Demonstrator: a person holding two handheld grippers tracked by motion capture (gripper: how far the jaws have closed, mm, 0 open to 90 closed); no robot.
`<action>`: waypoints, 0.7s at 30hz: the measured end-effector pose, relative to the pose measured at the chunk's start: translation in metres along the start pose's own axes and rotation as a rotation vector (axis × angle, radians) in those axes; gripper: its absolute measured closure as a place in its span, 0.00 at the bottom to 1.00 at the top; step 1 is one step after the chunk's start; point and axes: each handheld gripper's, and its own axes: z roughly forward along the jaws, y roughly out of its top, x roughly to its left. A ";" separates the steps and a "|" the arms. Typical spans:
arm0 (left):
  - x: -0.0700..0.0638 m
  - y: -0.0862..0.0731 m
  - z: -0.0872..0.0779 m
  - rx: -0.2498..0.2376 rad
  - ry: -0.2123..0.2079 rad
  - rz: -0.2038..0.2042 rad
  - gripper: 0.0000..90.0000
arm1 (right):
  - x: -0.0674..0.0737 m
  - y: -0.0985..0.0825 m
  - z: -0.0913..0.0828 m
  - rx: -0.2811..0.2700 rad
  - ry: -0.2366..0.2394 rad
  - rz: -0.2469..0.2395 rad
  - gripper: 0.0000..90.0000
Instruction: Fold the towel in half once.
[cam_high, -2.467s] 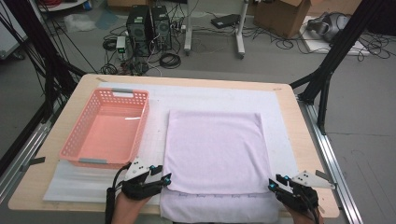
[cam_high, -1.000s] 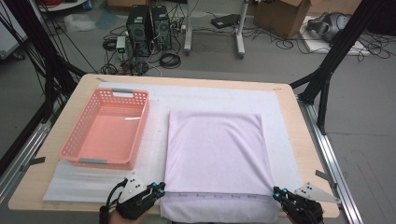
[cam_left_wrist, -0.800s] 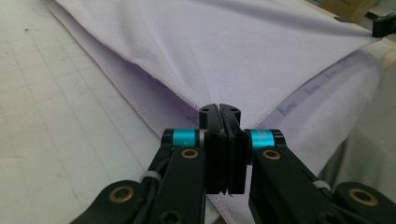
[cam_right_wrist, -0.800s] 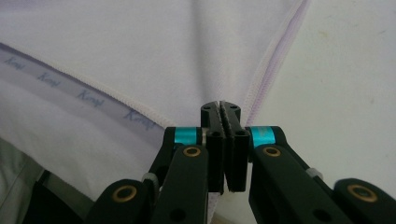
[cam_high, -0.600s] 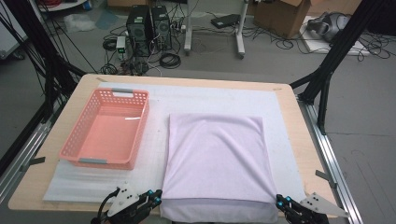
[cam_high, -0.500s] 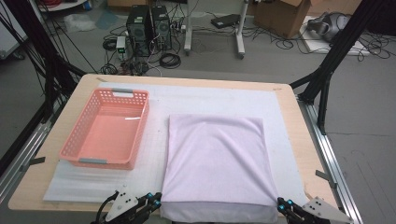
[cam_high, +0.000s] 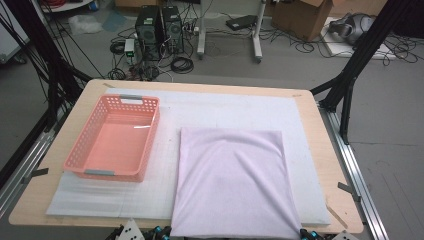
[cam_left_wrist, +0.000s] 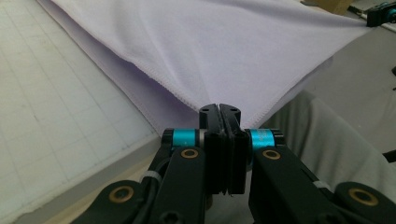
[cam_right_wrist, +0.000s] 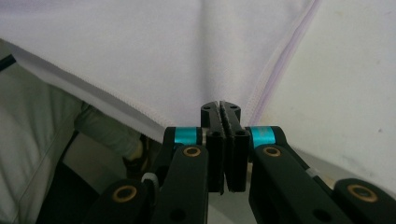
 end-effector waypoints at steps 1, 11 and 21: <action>0.001 0.000 0.001 -0.008 0.009 0.004 0.96 | -0.001 -0.001 0.003 0.017 0.004 0.007 0.97; 0.025 0.021 0.016 -0.076 0.020 -0.030 0.61 | -0.022 0.005 0.016 -0.020 -0.075 0.062 0.77; 0.049 0.039 0.036 -0.090 0.009 -0.034 0.53 | -0.038 0.024 0.034 -0.066 -0.081 0.085 0.74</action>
